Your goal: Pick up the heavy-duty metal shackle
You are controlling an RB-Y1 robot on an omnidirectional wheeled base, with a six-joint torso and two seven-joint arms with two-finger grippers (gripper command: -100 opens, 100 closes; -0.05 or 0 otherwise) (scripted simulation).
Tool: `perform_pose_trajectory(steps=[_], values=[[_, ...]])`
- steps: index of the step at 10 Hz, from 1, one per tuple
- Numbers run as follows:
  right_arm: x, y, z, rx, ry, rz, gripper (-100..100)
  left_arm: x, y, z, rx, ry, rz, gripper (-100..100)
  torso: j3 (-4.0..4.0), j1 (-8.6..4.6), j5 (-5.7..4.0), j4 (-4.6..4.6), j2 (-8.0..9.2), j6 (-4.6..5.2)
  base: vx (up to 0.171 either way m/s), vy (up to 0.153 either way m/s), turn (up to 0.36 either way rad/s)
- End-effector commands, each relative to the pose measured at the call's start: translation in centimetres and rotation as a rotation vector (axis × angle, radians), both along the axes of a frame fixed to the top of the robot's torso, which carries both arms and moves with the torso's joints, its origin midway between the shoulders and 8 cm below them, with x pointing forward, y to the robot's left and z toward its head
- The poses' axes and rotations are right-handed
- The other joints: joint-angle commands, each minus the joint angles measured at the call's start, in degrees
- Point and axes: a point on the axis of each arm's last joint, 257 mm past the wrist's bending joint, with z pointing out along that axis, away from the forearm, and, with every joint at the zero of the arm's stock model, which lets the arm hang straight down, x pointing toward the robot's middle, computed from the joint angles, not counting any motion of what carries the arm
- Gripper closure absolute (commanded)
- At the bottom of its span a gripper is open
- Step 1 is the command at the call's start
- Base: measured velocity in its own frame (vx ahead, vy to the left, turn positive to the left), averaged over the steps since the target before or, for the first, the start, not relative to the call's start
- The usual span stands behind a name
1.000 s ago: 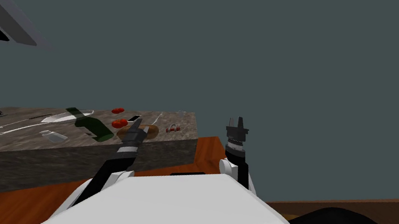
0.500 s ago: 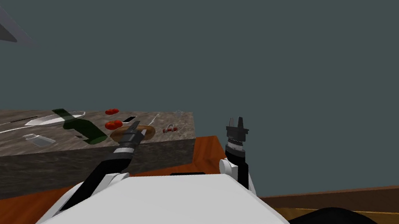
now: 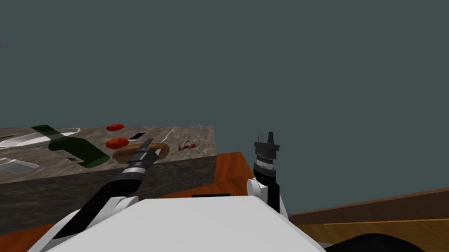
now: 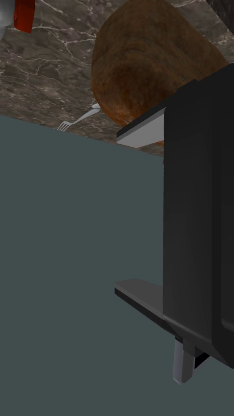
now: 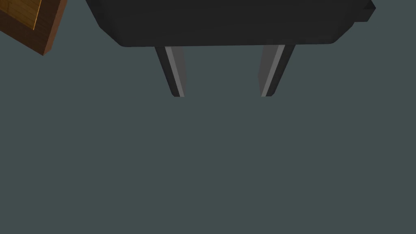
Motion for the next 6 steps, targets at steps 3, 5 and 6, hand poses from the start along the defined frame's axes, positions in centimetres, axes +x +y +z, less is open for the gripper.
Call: perform_pose_trajectory(steps=[3, 5, 6], values=[[0.0, 0.0, 0.0, 0.000, 0.000, 0.000, 0, -0.7, 1.7, -2.3, -0.053, 0.086, 0.035, -100, 0.00, 0.01, 0.00, 0.00, 0.00, 0.00, -0.001, -0.027, -0.085], [0.0, 0.0, 0.0, 0.000, 0.000, 0.000, 0, -1.2, 2.8, -3.5, -0.087, 0.132, 0.057, -100, 0.00, 0.02, 0.01, 0.00, -0.01, 0.00, 0.002, -0.027, -0.110], [0.0, 0.0, 0.0, 0.000, 0.000, 0.000, 0, -1.7, 3.7, -4.2, -0.116, 0.158, 0.075, -100, -0.01, 0.04, 0.01, 0.00, -0.01, -0.02, 0.002, -0.031, -0.143]])
